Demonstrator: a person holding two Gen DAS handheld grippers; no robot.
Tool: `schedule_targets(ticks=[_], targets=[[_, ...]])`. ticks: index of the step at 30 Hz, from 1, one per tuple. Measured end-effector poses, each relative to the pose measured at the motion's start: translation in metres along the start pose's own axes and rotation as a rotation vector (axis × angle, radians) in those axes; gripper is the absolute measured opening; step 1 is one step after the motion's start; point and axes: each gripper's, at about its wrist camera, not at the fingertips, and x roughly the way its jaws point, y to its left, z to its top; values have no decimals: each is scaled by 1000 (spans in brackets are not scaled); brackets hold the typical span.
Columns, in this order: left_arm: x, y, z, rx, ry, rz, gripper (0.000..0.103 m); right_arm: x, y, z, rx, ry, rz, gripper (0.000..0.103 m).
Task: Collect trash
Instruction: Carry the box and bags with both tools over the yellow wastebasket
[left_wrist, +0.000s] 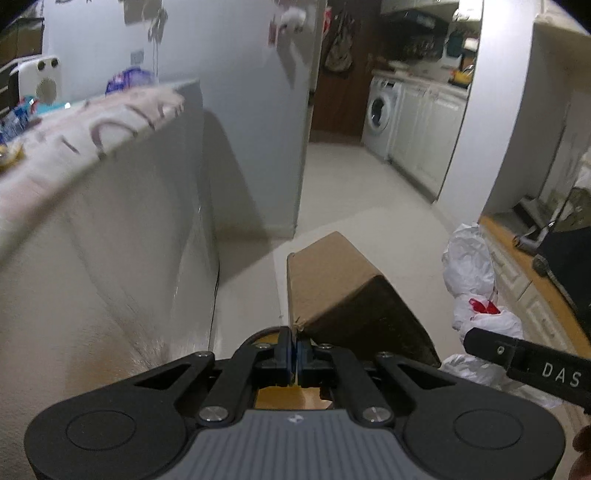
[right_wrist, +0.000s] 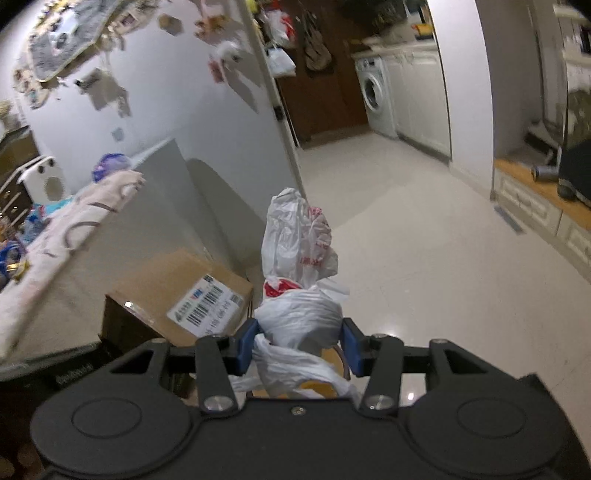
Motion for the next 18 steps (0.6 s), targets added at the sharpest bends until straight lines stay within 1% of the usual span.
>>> schedule_targets(ticks=[6, 11, 14, 18], targets=[[70, 10, -4, -28, 67, 51, 2, 76, -6, -10, 51, 94, -7, 49], [134, 31, -16, -52, 155, 86, 2, 143, -17, -25, 139, 186, -24, 49], [171, 42, -24, -63, 214, 94, 2, 181, -22, -36, 180, 236, -35, 49], [213, 48, -35, -62, 267, 99, 2, 224, -24, -50, 192, 290, -42, 49]])
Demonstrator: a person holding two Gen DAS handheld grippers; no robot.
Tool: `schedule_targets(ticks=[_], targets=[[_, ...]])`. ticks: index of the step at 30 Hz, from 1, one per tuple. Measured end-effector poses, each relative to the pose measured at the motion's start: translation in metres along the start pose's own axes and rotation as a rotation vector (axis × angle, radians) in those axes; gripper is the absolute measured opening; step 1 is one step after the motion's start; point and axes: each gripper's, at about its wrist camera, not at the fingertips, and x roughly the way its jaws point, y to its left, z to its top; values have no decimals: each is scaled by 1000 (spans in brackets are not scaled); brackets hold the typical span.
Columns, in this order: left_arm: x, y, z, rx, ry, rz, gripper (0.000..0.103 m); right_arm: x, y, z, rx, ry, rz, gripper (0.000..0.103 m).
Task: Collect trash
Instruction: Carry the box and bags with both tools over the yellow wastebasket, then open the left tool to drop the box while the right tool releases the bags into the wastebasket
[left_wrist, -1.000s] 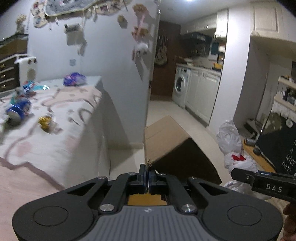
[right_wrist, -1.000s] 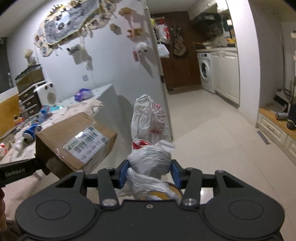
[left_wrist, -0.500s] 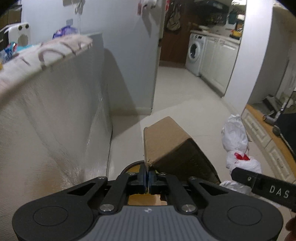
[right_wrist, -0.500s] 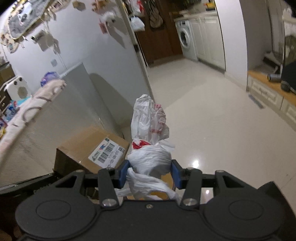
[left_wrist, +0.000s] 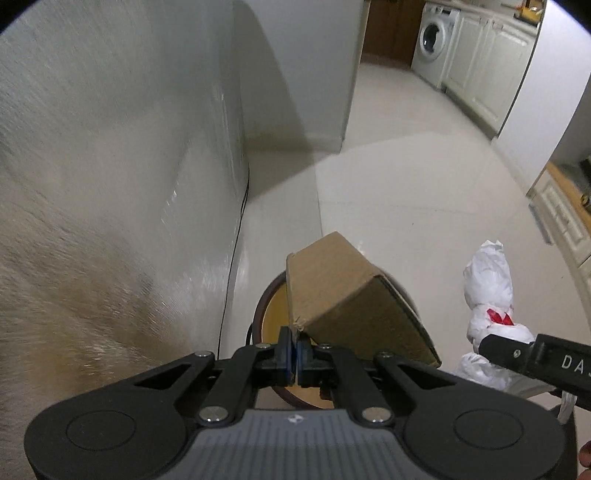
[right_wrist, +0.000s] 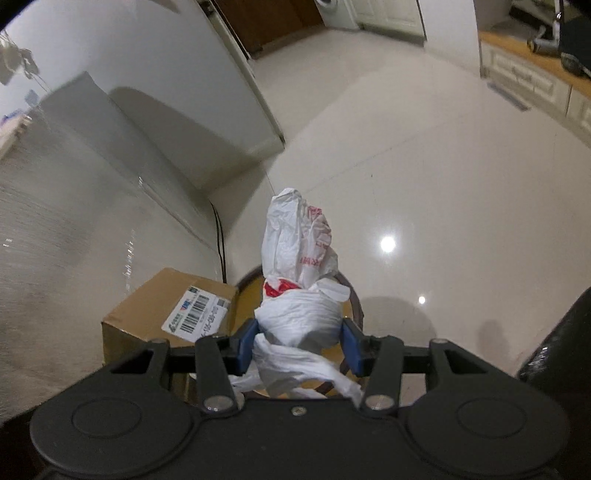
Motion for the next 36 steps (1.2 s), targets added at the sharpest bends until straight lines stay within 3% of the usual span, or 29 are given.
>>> schedule_targets(ticks=[13, 23, 29, 33, 36], targets=[[109, 4, -9, 54, 157, -1, 2, 81, 5, 9, -73, 116, -46, 49], [145, -1, -2, 167, 258, -28, 3, 118, 25, 14, -191, 184, -55, 49], [159, 1, -6, 195, 273, 24, 3, 138, 40, 22, -239, 179, -67, 50], [156, -1, -7, 174, 258, 4, 14, 148, 42, 25, -255, 199, -61, 50], [150, -6, -5, 193, 248, 6, 32, 152, 46, 23, -274, 220, -54, 50]])
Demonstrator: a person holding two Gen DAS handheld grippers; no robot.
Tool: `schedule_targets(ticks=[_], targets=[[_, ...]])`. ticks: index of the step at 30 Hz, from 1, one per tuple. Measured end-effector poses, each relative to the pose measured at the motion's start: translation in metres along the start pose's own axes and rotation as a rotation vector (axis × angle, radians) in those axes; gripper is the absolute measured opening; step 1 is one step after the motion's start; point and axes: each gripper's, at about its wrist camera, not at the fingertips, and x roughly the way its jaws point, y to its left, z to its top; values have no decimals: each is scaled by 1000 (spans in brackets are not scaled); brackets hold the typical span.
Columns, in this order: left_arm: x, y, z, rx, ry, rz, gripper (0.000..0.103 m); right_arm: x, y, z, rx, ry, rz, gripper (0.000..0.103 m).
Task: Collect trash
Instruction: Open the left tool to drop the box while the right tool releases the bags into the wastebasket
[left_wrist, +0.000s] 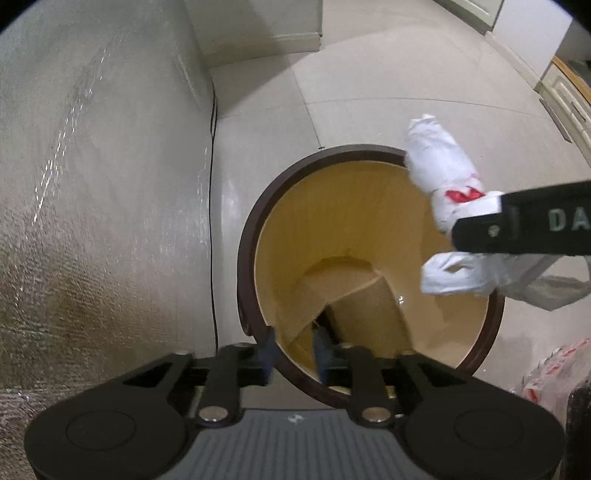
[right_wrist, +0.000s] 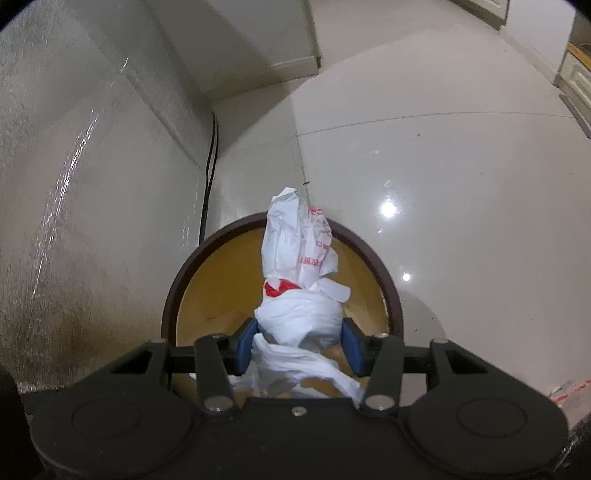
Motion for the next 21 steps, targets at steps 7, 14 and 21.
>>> schedule_targets(ticks=[7, 14, 21], targets=[[-6, -5, -2, 23, 12, -8, 41, 3, 0, 0, -15, 16, 6, 50], [-11, -8, -4, 32, 10, -4, 59, 6, -3, 3, 9, -11, 40, 82], [-18, -8, -4, 39, 4, -7, 73, 3, -8, 3, 0, 19, 12, 93]])
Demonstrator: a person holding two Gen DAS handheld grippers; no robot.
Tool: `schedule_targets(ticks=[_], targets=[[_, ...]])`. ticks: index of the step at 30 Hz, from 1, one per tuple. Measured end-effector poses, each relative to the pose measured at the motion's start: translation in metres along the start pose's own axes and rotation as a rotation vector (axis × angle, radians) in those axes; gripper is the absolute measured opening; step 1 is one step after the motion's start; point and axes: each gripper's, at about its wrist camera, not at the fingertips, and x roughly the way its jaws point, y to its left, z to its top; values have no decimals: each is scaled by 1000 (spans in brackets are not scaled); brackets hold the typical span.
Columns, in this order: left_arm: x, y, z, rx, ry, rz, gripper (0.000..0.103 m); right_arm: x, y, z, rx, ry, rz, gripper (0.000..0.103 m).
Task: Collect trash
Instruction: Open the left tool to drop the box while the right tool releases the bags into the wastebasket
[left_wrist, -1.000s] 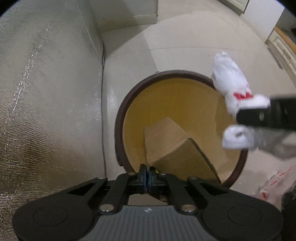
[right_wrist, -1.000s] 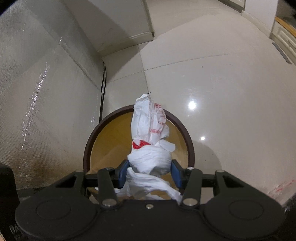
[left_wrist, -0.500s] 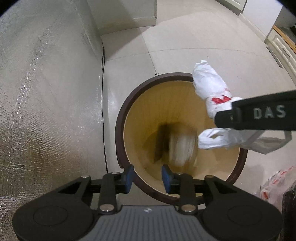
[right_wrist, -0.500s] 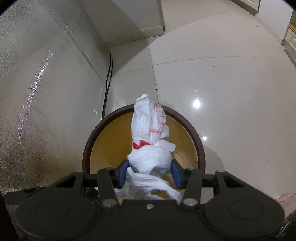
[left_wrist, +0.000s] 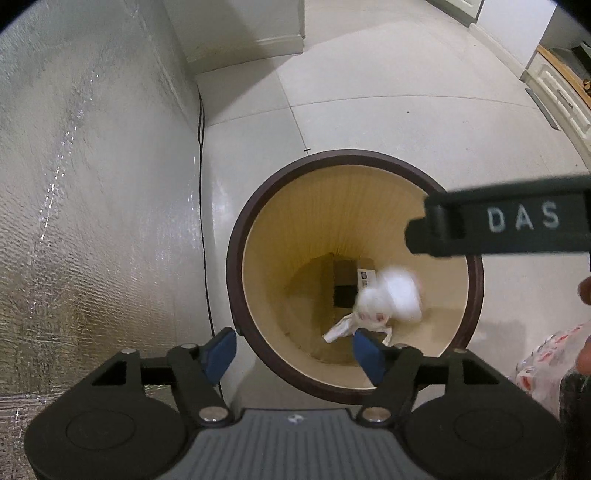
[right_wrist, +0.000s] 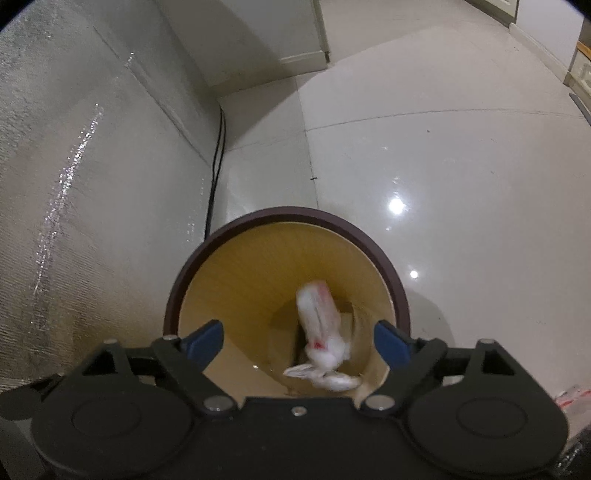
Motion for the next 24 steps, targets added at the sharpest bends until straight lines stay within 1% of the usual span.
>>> schedule_targets(ticks=[2, 6, 13, 18, 24], targets=[[-7, 0, -2, -3, -1, 2, 75, -1, -2, 0, -11, 12, -15, 98], [-11, 3, -1, -7, 0, 4, 79, -4, -4, -2, -30, 26, -36, 103], [-24, 9, -5, -24, -14, 8, 90, -20, -6, -4, -32, 14, -61, 103], [-37, 12, -9, -39, -24, 14, 92, -29, -9, -9, -35, 12, -70, 103], [-60, 16, -12, -67, -59, 18, 94, -43, -8, -18, -56, 4, -70, 103]])
